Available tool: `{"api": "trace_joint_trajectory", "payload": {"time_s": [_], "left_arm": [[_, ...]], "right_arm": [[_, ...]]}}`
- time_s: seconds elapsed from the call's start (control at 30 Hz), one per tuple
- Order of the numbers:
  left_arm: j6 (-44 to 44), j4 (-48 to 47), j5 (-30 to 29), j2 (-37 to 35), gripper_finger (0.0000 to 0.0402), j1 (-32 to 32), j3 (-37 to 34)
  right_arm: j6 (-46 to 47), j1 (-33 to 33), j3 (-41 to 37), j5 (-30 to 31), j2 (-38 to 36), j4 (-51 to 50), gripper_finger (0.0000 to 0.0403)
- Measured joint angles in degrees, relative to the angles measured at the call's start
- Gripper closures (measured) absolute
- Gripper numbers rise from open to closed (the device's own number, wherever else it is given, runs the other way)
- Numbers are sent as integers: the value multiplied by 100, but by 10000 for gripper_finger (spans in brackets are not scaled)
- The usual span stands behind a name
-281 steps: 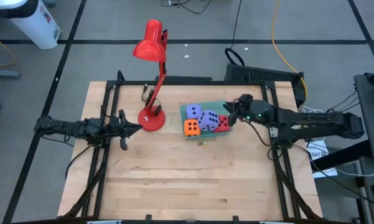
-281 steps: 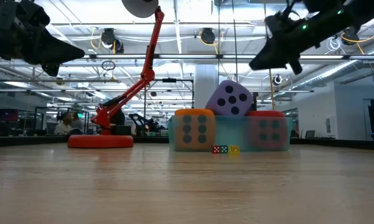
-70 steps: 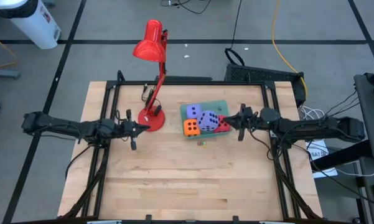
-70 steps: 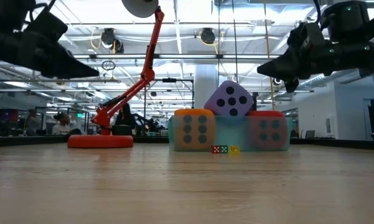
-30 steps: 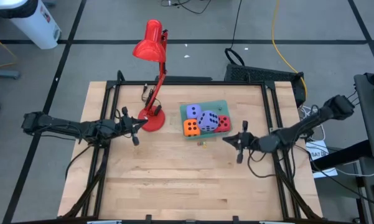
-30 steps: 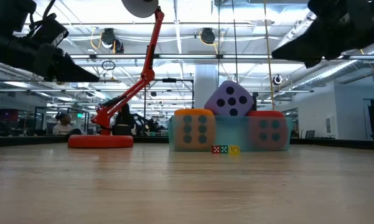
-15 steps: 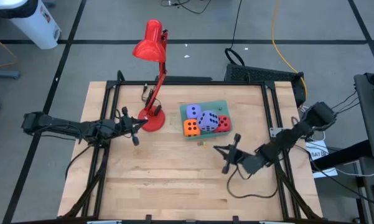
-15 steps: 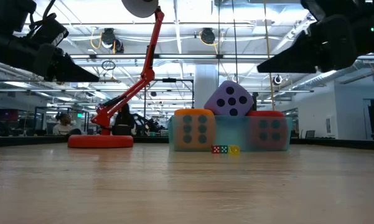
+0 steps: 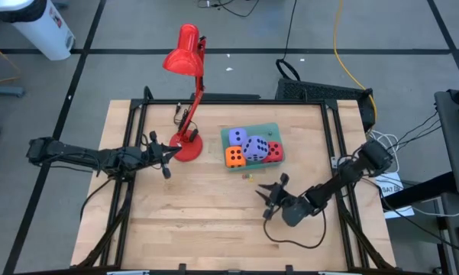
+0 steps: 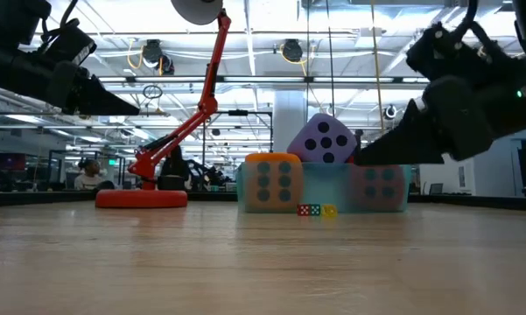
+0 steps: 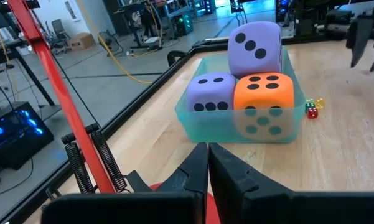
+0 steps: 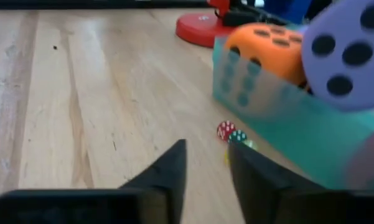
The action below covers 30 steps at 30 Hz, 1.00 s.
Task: Pick & Place Dice
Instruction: Put the small yellow dice into the bin
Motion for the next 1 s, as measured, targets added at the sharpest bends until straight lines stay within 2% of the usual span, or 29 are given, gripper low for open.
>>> {"api": "trace_joint_trajectory", "payload": {"time_s": [0.2,0.33,0.5,0.77,0.87,1.0], "left_arm": [[0,2,0,0,376,0,0],[0,2,0,0,376,0,0],[0,-5,0,0,376,0,0],[0,0,0,0,376,0,0],[0,0,0,0,376,0,0],[0,1,0,0,376,0,0]], "right_arm": [[792,-123,13,-155,315,-3,199],[1063,-393,295,-450,527,-117,162],[973,-689,855,-457,875,-772,157],[2035,-793,1276,-431,1047,-2377,156],[2347,-799,1281,-420,1038,-2616,156],[2315,-815,1281,-417,1036,-2626,156]]}}
